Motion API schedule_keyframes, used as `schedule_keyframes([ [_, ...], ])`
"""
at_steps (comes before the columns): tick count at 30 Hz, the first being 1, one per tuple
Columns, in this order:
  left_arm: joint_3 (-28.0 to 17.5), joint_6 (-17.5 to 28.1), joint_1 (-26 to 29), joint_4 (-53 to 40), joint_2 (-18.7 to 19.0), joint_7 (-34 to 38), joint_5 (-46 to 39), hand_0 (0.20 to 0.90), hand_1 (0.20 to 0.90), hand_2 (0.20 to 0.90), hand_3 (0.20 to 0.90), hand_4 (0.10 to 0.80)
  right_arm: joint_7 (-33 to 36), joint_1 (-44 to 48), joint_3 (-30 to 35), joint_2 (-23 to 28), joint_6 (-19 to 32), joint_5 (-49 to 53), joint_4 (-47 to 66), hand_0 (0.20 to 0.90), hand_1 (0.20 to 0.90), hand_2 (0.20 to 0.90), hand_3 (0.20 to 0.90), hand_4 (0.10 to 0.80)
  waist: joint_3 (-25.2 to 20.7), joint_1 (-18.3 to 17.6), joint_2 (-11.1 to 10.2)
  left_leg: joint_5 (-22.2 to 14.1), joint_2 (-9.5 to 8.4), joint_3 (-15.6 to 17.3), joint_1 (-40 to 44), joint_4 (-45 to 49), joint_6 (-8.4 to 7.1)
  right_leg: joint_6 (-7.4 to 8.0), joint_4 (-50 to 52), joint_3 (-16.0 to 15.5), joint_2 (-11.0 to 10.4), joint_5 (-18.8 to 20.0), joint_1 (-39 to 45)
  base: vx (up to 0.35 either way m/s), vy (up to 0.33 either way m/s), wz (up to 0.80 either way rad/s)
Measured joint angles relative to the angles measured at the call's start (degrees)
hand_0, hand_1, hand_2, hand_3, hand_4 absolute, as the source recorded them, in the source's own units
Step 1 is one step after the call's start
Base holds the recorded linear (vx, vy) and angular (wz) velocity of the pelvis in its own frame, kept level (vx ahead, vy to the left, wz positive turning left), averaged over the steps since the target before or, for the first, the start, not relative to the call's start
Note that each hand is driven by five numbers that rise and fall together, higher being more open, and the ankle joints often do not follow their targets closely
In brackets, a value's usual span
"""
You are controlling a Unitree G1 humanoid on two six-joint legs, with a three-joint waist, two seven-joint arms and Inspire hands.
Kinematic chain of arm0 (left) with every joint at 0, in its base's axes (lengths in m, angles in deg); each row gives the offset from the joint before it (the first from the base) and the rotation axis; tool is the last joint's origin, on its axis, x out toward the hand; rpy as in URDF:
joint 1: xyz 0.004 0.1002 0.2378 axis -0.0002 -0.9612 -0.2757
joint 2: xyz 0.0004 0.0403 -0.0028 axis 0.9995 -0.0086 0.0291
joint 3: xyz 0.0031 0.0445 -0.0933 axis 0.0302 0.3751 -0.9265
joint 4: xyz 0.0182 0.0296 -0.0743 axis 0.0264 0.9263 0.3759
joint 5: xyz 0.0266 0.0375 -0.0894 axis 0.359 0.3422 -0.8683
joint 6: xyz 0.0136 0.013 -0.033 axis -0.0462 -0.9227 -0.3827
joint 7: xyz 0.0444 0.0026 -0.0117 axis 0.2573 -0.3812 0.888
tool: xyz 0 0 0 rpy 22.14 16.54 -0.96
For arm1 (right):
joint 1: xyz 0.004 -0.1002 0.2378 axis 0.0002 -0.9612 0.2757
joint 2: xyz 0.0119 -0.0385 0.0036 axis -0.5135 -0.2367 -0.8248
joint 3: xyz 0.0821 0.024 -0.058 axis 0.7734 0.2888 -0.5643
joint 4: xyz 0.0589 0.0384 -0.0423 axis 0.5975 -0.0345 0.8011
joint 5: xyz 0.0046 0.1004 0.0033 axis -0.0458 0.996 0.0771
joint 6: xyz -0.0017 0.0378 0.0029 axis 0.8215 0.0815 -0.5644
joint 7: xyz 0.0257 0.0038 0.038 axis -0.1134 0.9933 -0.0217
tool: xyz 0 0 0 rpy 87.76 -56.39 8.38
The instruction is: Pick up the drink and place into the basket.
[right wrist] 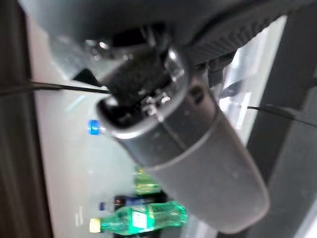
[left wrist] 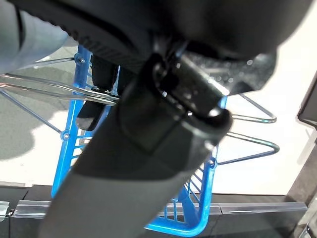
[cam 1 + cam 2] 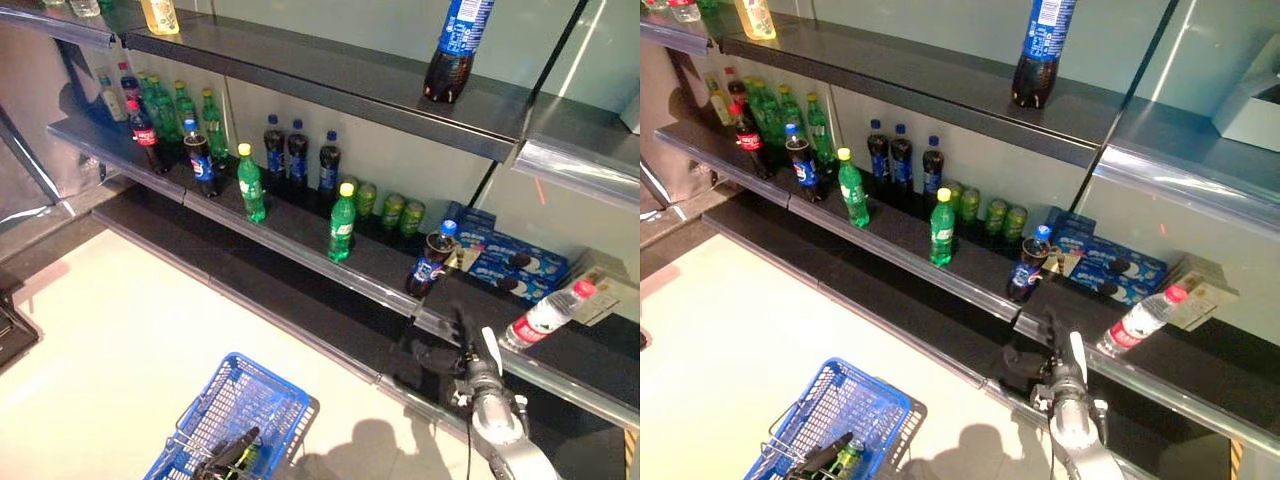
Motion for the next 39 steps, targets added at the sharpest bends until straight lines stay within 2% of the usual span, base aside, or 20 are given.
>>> schedule_keyframes([
  [7,0.14,0.9,0.72,0.56,-0.76,-1.51,0.02,0.3,0.3,0.3,0.2,0.1,7.7,3.27,3.37,0.66,4.96,4.04,2.06,0.9,0.9,0.9,0.9,0.8,1.32,0.01,1.47,-0.3,-0.08,-0.17,-1.22,1.19,0.06,-0.01,2.38,-0.09,-0.12,-1.21,-1.6,-0.011,-0.002,0.03],
  [10,1.38,1.56,3.5,0.48,-0.85,-2.11,-0.18,0.3,0.3,0.3,0.2,0.1,11.76,7.26,3.32,1.28,7.01,4.45,1.72,0.9,0.9,0.9,0.9,0.8,3.99,0.11,2.16,-1.76,0.22,-0.75,-4.96,6.31,0.16,-0.46,6.29,-0.1,-0.59,-2.43,-4.58,-0.049,0.015,0.09],
  [11,2.38,1.72,4.93,0.35,-1.06,-2.3,-0.18,0.3,0.3,0.3,0.2,0.1,13.24,9.4,3.32,1.86,7.78,4.51,1.72,0.9,0.9,0.9,0.9,0.8,5.47,0.28,3.18,-1.85,0.27,-0.82,-6.32,7.59,0.26,-0.59,7.37,-0.11,-0.79,-2.51,-5.72,-0.043,0.029,0.11],
  [13,4.34,2.11,5.75,-0.83,-1.78,-2.37,-0.33,0.3,0.3,0.3,0.2,0.1,14.15,12.95,3.27,2.29,7.99,5.0,1.71,0.9,0.9,0.9,0.9,0.8,7.63,0.27,4.88,-2.36,0.19,-1.27,-8.02,9.85,0.49,-0.73,8.94,-0.11,-1.1,-2.73,-6.98,-0.127,0.043,0.04],
  [19,9.1,4.69,10.84,-3.1,-1.59,-2.7,-1.64,0.3,0.3,0.3,0.2,0.1,18.2,26.01,3.05,4.21,7.99,5.84,-0.66,0.9,0.9,0.9,0.9,0.8,14.2,0.89,7.2,-2.55,0.18,-1.94,-15.86,16.07,0.86,-1.85,15.96,1.03,-2.27,-3.82,-15.34,-0.182,0.017,0.0],
  [23,9.66,5.58,14.6,-4.67,-1.24,-3.58,-3.91,0.3,0.3,0.3,0.2,0.1,20.47,32.54,3.08,4.79,8.11,6.63,-2.58,0.9,0.9,0.9,0.9,0.8,18.86,1.8,8.04,-2.6,-0.09,-1.92,-19.96,19.16,1.21,-2.34,20.61,1.99,-3.37,-4.56,-20.37,-0.113,0.01,-0.03],
  [29,11.37,7.28,16.66,-5.88,-0.58,-3.56,-6.95,0.3,0.3,0.3,0.2,0.1,21.99,35.52,1.58,4.37,9.14,11.74,-4.84,0.9,0.9,0.9,0.9,0.8,22.5,2.27,8.64,-2.55,-0.51,-1.92,-23.4,20.94,1.53,-2.37,23.64,2.81,-4.16,-5.06,-24.59,-0.088,0.009,0.01],
  [39,11.92,7.69,17.41,-6.86,-0.69,-3.52,-9.39,0.3,0.3,0.3,0.2,0.1,22.59,40.91,1.7,2.98,12.38,22.95,-8.76,0.9,0.9,0.9,0.9,0.8,23.71,2.02,9.1,-2.51,-0.42,-1.23,-25.8,20.93,1.58,-2.42,24.76,3.94,-4.17,-4.96,-28.34,-0.015,0.018,-0.05],
])
